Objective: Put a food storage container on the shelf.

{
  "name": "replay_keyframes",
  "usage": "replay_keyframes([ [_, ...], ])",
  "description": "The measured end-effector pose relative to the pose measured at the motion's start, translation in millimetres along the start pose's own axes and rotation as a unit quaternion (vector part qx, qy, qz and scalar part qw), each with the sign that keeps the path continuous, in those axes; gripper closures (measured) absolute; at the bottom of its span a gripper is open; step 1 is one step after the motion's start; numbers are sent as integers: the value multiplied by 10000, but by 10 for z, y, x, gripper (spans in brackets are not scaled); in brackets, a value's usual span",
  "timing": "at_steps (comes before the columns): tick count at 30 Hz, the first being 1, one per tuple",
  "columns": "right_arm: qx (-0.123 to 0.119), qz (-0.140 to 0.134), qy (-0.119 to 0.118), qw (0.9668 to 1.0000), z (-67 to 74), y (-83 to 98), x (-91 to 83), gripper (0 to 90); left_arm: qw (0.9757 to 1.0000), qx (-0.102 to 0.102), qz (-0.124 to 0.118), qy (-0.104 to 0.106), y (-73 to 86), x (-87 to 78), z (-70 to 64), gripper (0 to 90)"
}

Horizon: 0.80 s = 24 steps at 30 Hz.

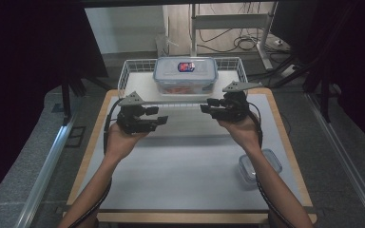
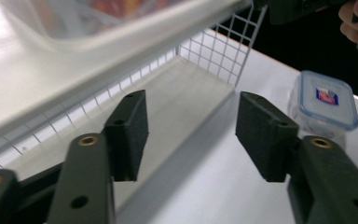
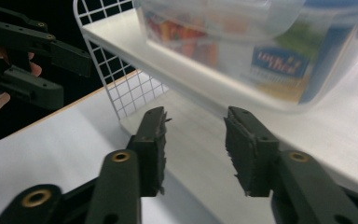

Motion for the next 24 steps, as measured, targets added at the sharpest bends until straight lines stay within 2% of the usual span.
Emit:
replay_keyframes([
  [5, -86, 28, 16, 10000, 67, 121, -30, 496, 9999, 25, 79, 104, 163, 53, -81, 375],
  [13, -165, 80, 24, 9998, 167, 320, -59, 353, 9997, 208, 146, 60, 375, 129, -210, 316],
  [16, -215, 112, 7, 9997, 196, 411, -57, 291, 9995, 298, 92, 18, 470, 146, -263, 295],
  [18, -304, 198, 25, 9993, 208, 463, -59, 255, 9996, 278, 8, 20, 535, 157, -284, 292],
  [19, -325, 202, 48, 9993, 212, 487, -67, 236, 9995, 299, 105, 42, 568, 170, -289, 291],
  [21, -275, 200, 21, 9994, 225, 539, -78, 198, 9991, 374, 162, -106, 613, 174, -286, 276],
  [24, -198, 216, 45, 9996, 246, 607, -96, 162, 9996, 241, 156, 30, 691, 168, -300, 252],
])
Point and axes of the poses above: each handheld gripper's, and its own axes: x roughly forward along the jaws, y roughly out of its underside, z roughly to its left, the point moved 6 cm from there along x, roughly forward along the jaws, and after that the axes turned 11 degrees about -x, right-handed, at the moved point
